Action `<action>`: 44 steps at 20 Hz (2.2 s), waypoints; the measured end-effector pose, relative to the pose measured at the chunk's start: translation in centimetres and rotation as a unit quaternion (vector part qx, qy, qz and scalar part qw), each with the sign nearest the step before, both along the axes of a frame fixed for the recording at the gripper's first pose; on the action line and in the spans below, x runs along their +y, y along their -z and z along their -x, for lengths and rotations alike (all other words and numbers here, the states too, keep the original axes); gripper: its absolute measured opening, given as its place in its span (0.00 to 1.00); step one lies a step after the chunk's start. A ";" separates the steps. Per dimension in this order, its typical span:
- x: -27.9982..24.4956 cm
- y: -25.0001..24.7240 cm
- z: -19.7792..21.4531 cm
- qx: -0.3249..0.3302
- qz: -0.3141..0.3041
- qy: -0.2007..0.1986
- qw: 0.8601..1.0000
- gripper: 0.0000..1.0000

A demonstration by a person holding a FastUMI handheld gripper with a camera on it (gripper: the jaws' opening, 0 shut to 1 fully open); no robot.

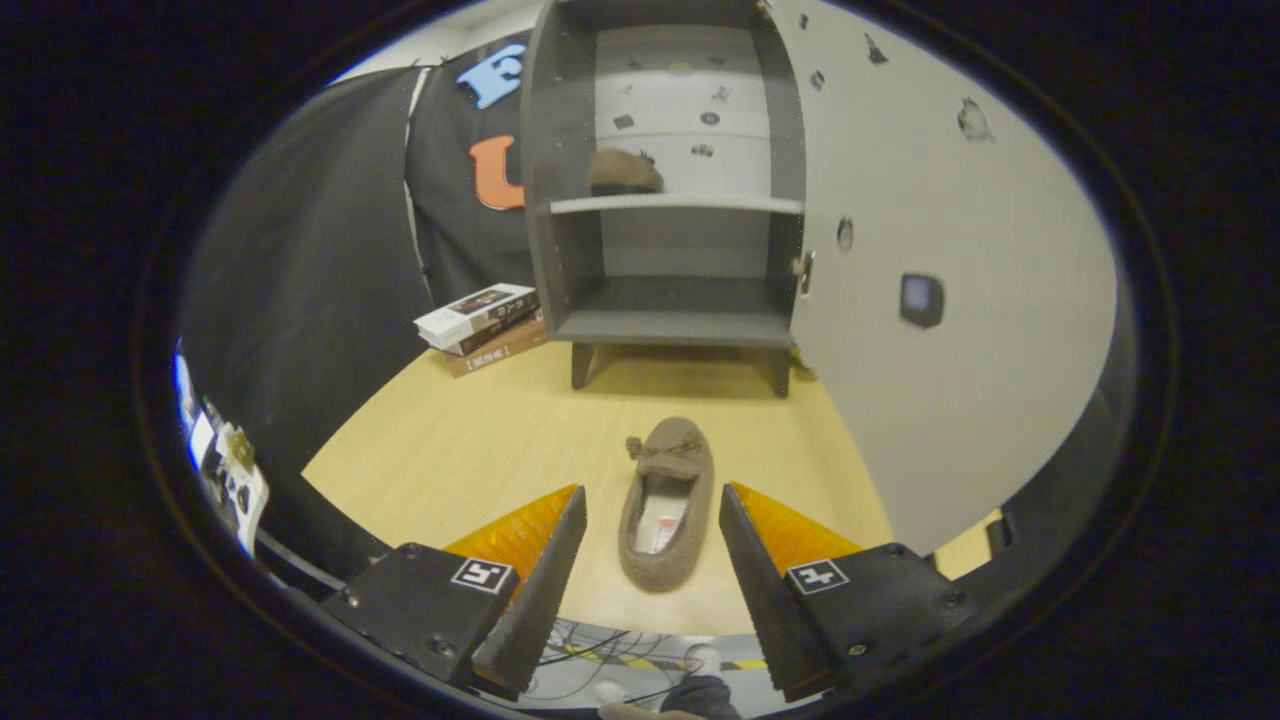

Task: Open the shoe cabinet door, grab the shoes and put them into the shoe cabinet, then close the shoe cabinet door.

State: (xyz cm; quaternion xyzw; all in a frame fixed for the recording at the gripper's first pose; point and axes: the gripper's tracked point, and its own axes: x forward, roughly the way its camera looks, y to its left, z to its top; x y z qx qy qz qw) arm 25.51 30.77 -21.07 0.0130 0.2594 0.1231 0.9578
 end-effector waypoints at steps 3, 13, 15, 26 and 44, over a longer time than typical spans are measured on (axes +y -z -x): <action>1.4 3.0 -3.2 0.018 -0.002 -0.003 1.000 0.85; 5.3 10.0 -12.4 0.096 -0.031 0.005 0.995 0.85; 5.6 10.8 -13.6 0.115 -0.036 0.005 0.993 0.85; 4.6 11.4 -14.6 0.136 -0.016 -0.011 0.991 0.18; 2.7 -17.7 -11.8 -0.079 -0.014 -0.030 0.996 0.06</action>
